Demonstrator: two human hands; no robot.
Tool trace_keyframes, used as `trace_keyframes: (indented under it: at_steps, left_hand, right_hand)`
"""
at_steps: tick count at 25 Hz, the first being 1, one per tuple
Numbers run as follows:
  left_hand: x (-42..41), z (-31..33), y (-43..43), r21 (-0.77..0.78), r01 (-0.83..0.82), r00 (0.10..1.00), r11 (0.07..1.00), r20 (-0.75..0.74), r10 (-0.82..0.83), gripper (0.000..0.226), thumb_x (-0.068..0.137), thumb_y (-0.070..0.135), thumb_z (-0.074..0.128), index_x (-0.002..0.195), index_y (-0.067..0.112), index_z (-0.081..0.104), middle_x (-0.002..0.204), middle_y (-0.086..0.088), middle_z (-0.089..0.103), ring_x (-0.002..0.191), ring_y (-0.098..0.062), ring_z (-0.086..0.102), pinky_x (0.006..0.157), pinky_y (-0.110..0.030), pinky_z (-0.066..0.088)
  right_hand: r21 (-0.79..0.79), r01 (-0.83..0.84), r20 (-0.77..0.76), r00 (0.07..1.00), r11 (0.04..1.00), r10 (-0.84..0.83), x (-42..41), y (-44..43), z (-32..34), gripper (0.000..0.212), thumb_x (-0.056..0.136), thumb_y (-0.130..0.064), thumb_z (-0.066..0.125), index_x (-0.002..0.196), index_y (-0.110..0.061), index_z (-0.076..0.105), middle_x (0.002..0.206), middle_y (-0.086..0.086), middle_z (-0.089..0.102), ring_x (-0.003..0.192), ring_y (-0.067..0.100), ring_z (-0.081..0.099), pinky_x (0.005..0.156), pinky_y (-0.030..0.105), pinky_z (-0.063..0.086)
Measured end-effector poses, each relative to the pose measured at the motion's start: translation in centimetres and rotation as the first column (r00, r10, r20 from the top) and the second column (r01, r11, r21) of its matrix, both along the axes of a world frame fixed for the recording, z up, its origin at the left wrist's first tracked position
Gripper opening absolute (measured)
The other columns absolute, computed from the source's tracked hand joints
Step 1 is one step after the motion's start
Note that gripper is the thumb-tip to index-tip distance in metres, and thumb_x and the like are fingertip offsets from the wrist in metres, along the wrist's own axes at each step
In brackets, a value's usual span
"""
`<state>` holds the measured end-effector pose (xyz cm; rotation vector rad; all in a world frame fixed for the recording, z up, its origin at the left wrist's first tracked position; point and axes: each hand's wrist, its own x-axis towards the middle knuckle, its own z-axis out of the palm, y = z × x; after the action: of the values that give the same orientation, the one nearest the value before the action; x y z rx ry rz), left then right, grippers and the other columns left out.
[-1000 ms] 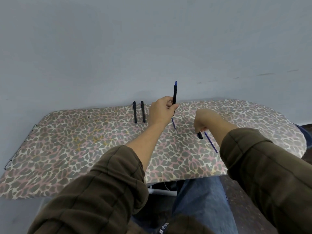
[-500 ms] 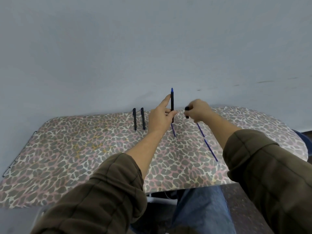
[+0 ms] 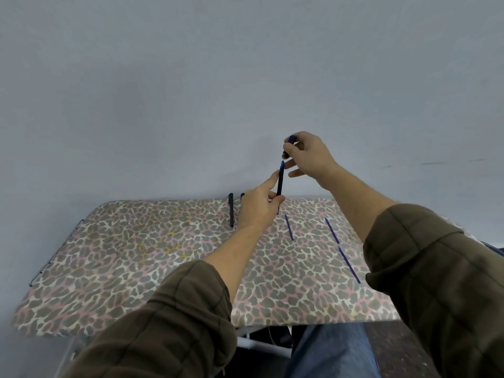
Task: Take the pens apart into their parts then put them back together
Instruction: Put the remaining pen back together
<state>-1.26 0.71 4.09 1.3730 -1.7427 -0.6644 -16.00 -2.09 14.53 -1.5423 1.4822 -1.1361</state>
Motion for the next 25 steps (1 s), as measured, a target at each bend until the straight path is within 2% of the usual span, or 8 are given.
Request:
trace_keyframes:
  at_steps: [4,8,12,14,16,19,22,25]
  left_hand:
    - [0.4,0.4,0.1,-0.017,-0.011,1.0,1.0,0.019,0.011,0.068,0.092,0.025,0.074,0.15,0.044,0.043,0.09,0.011,0.077,0.076,-0.003,0.069,0.081,-0.024,0.053]
    - [0.6,0.8,0.3,-0.017,-0.023,0.999,1.0,0.023,0.023,0.066,0.093,0.025,0.073,0.149,0.045,0.045,0.089,0.01,0.077,0.075,-0.006,0.07,0.077,-0.023,0.051]
    - [1.0,1.4,0.2,0.0,-0.041,0.999,0.999,0.03,0.041,0.055,0.094,0.026,0.071,0.146,0.033,0.053,0.094,0.009,0.078,0.067,-0.003,0.068,0.075,-0.026,0.053]
    - [1.2,1.4,0.2,-0.004,-0.066,0.998,0.998,0.019,0.066,0.041,0.093,0.025,0.072,0.134,0.025,0.066,0.095,0.005,0.079,0.062,-0.001,0.067,0.076,-0.03,0.059]
    - [1.3,1.3,0.2,-0.008,-0.091,0.996,0.996,-0.002,0.091,0.024,0.092,0.023,0.074,0.116,0.02,0.075,0.094,0.002,0.079,0.066,-0.007,0.07,0.077,-0.034,0.06]
    - [1.6,1.3,0.3,-0.003,-0.101,0.995,0.995,-0.021,0.101,0.014,0.092,0.022,0.074,0.104,0.017,0.078,0.093,0.0,0.078,0.077,-0.014,0.072,0.078,-0.032,0.058]
    - [2.0,1.3,0.2,-0.002,-0.124,0.992,0.992,-0.019,0.123,0.01,0.092,0.023,0.073,0.1,0.017,0.077,0.089,0.004,0.077,0.071,-0.008,0.07,0.071,-0.026,0.052]
    - [2.5,1.5,-0.2,0.003,-0.153,0.988,0.988,-0.027,0.153,0.006,0.092,0.025,0.073,0.094,0.02,0.076,0.074,0.013,0.07,0.064,-0.001,0.067,0.064,-0.022,0.049]
  right_hand:
    - [-0.015,-0.011,-0.056,0.998,1.0,0.01,0.5,0.2,0.4,0.017,0.105,-0.02,0.057,0.118,-0.013,0.065,0.102,0.01,0.074,0.088,0.026,0.078,0.061,0.034,0.064]
    - [0.003,-0.045,-0.131,0.99,0.999,0.046,0.9,0.3,0.3,0.017,0.104,-0.018,0.057,0.118,-0.012,0.065,0.1,0.01,0.075,0.088,0.026,0.077,0.062,0.034,0.063]
    - [0.008,-0.064,-0.17,0.983,0.998,0.064,1.5,0.4,-0.1,0.017,0.104,-0.017,0.057,0.118,-0.012,0.065,0.098,0.01,0.076,0.083,0.022,0.073,0.061,0.032,0.059]
    - [-0.006,-0.058,-0.19,0.98,0.998,0.056,1.8,0.4,-0.3,0.017,0.103,-0.018,0.058,0.118,-0.013,0.065,0.097,0.008,0.076,0.083,0.021,0.072,0.063,0.032,0.059]
    - [-0.016,-0.065,-0.25,0.967,0.998,0.059,2.2,0.4,-0.6,0.018,0.102,-0.018,0.059,0.118,-0.014,0.066,0.096,0.007,0.077,0.087,0.023,0.071,0.07,0.038,0.06]
    - [-0.032,-0.095,-0.38,0.922,0.995,0.076,2.8,0.3,-1.4,0.021,0.101,-0.022,0.062,0.122,-0.015,0.066,0.099,0.005,0.077,0.098,0.026,0.071,0.084,0.043,0.057]
    - [-0.053,-0.1,-0.431,0.9,0.994,0.067,3.0,0.4,-2.0,0.055,0.095,-0.03,0.072,0.146,-0.022,0.051,0.099,-0.008,0.073,0.102,0.021,0.068,0.091,0.037,0.053]
    - [-0.106,-0.098,-0.455,0.889,0.99,0.04,3.2,0.6,-2.5,0.086,0.085,-0.034,0.082,0.157,-0.032,0.033,0.09,-0.021,0.069,0.089,0.012,0.069,0.084,0.031,0.052]
